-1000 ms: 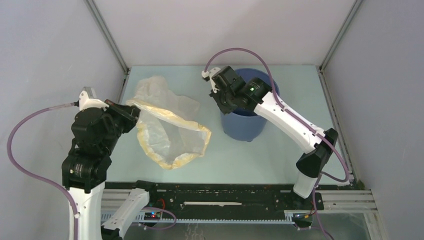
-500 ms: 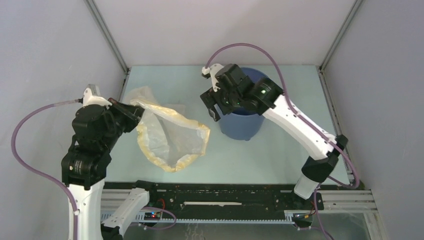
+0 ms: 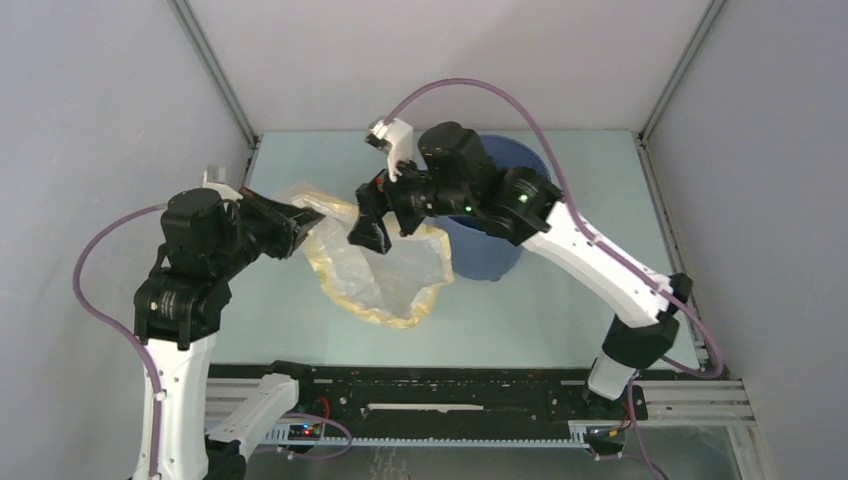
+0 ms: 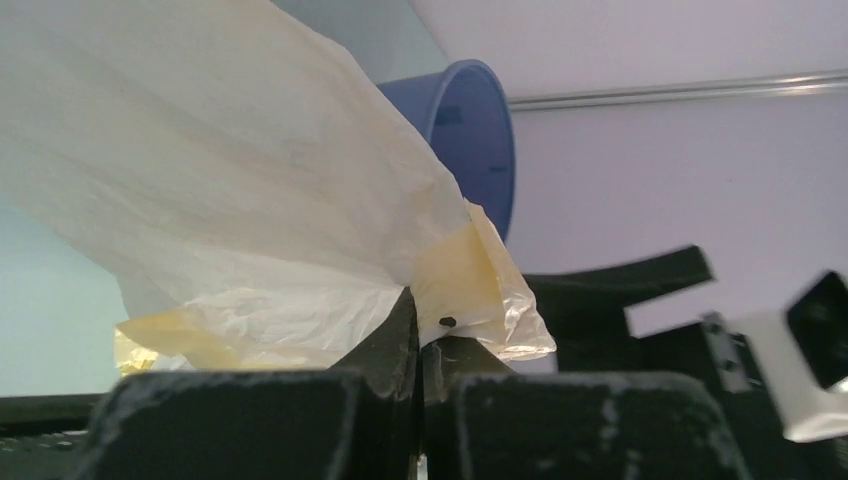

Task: Put the trash bags into the trash bin

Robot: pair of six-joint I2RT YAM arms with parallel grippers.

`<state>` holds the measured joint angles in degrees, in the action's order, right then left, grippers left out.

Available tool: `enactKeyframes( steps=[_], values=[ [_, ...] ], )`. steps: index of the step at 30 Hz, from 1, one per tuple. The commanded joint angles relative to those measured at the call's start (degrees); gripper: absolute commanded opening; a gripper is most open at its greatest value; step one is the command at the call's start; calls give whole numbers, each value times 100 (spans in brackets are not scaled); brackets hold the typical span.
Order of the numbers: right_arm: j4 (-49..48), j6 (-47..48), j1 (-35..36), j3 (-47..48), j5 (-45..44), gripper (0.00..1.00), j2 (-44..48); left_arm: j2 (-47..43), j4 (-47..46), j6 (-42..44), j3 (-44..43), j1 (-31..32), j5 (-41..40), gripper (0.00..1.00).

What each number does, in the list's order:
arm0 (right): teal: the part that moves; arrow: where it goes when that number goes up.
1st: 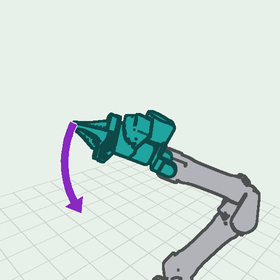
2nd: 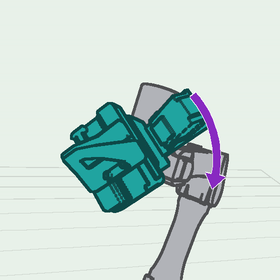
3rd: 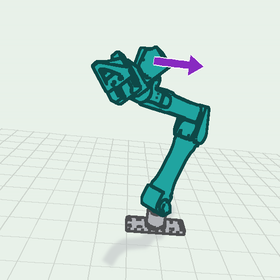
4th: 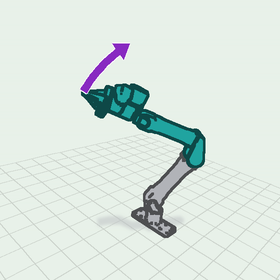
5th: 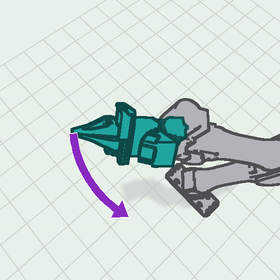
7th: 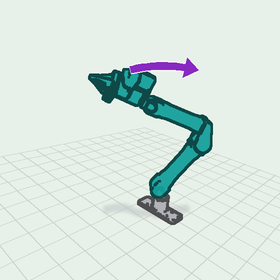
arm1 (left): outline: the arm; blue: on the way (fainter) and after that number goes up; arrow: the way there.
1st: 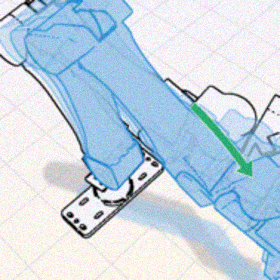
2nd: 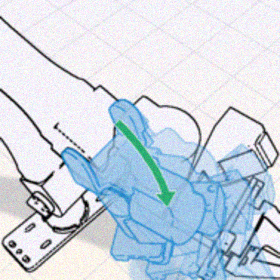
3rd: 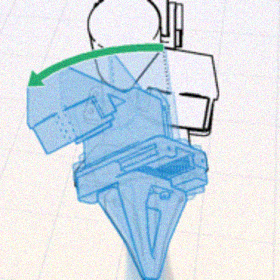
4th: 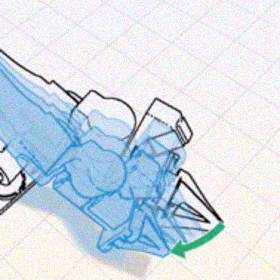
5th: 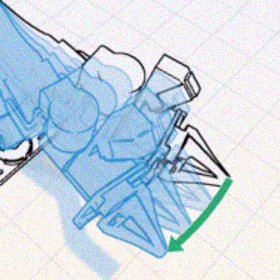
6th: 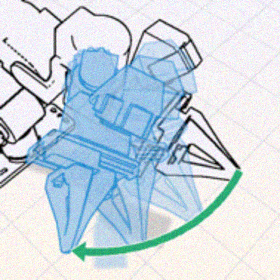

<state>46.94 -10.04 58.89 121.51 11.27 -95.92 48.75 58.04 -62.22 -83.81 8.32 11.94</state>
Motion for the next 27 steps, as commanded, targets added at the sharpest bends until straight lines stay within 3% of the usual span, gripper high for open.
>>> enactKeyframes(
  steps=[1, 4, 10, 14, 18, 24, 27],
  values=[
    [-794, -215, 97, -57, 594, 100, -430, 7, -48, -1184, -80, -159, 720, 0],
    [-742, -33, 359, 44, 205, 100, -551, -176, -332, -2141, 299, -203, 957, 0],
    [-897, 176, 1020, -379, -1796, 100, -477, -674, -1037, -3871, 1037, -221, 873, 0],
    [-1620, 664, 1380, -1380, -2916, 100, -233, -738, -1335, -4364, 1156, -237, 1039, 0],
    [-2429, 967, 1449, -2108, -3418, 99, 60, -690, -1252, -4413, 974, -242, 1149, 0],
    [-3097, 995, 1450, -2281, -3281, 78, 332, -707, -1366, -4348, 903, -242, 1116, 0],
    [-3237, 910, 1414, -2291, -3227, 55, 416, -728, -1704, -4256, 902, -249, 1008, 9]
  ],
)
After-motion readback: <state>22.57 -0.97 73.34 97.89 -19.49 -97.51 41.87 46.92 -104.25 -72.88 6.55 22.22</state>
